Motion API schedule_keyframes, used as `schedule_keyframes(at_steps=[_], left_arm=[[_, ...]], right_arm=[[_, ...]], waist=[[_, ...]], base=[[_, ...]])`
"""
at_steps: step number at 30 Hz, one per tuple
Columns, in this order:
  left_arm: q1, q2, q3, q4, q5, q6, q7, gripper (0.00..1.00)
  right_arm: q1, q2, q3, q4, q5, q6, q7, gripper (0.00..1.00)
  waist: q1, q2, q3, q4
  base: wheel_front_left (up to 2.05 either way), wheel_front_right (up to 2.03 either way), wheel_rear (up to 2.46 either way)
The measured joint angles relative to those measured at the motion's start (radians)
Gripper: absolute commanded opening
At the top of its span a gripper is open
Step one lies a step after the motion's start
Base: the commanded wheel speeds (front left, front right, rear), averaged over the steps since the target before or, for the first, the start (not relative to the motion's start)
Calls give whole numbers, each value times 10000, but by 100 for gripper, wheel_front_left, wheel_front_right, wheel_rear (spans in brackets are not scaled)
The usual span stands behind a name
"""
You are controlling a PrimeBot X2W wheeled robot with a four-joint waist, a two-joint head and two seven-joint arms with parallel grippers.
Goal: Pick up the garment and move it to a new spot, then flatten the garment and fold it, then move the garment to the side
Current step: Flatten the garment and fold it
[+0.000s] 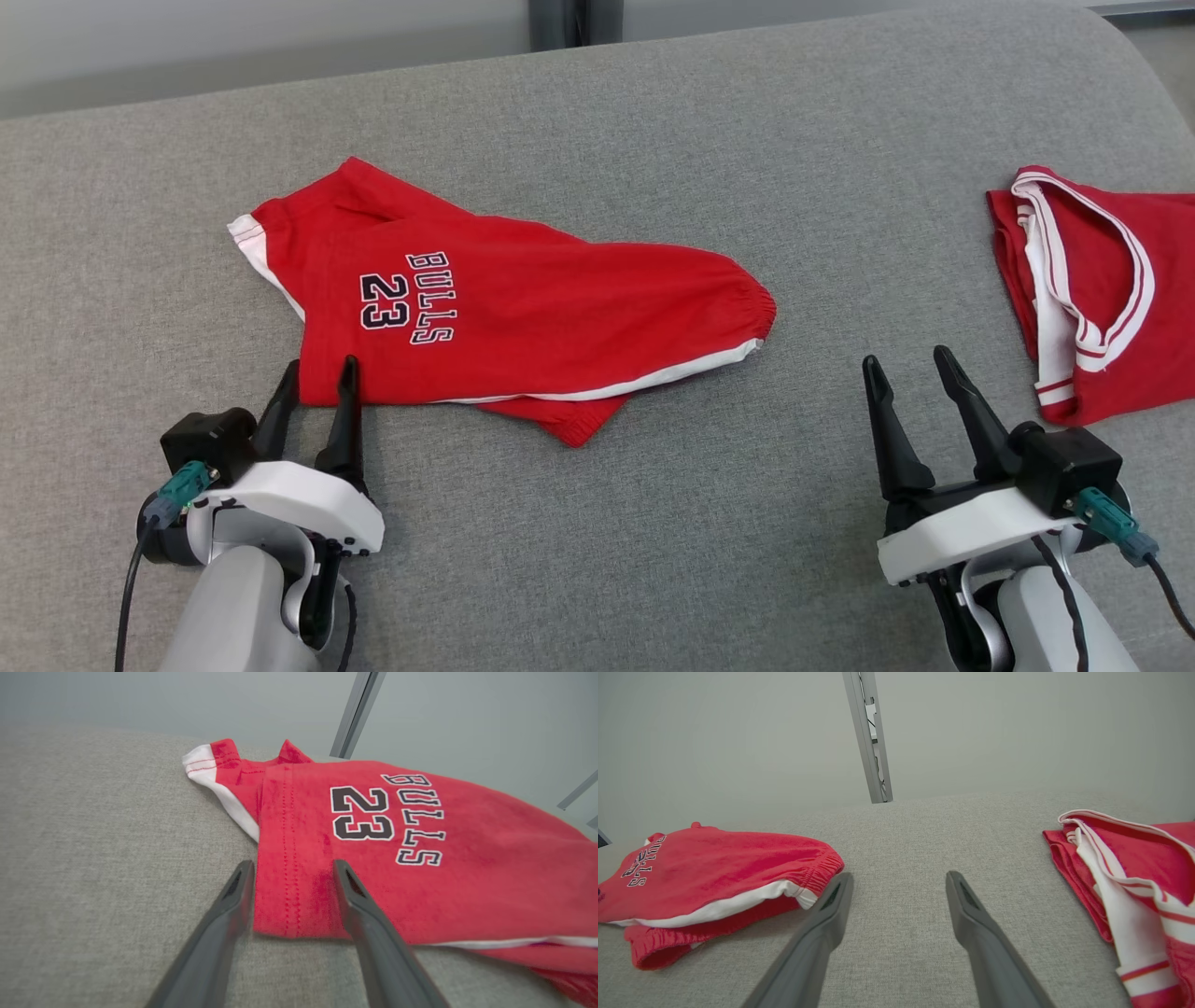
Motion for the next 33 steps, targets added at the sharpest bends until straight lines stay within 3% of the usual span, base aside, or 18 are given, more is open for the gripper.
schedule_keyframes(at_steps=[1,10,19,27,33], left_arm=[[0,0,-25,10,-2,-6,0,0],[0,-2,-12,268,-12,-19,0,0],[996,8,-263,-1072,-151,-23,-2,0],[2535,0,-1049,-2506,-291,-38,0,0],[2826,8,-1212,-3018,-355,59,-2,0]], right_arm=[[-1,0,21,2,6,0,0,100],[-48,2,63,46,54,0,0,100],[485,4,-251,443,31,0,0,100],[1047,-2,-196,646,155,0,0,100],[1074,6,-153,627,171,0,0,100]], waist=[[0,0,-2,2],[-1,0,-58,-33],[0,0,-968,220],[0,0,-2180,839],[0,0,-2451,1252]], base=[[0,0,0],[0,0,0],[0,0,0],[0,0,0],[0,0,0]])
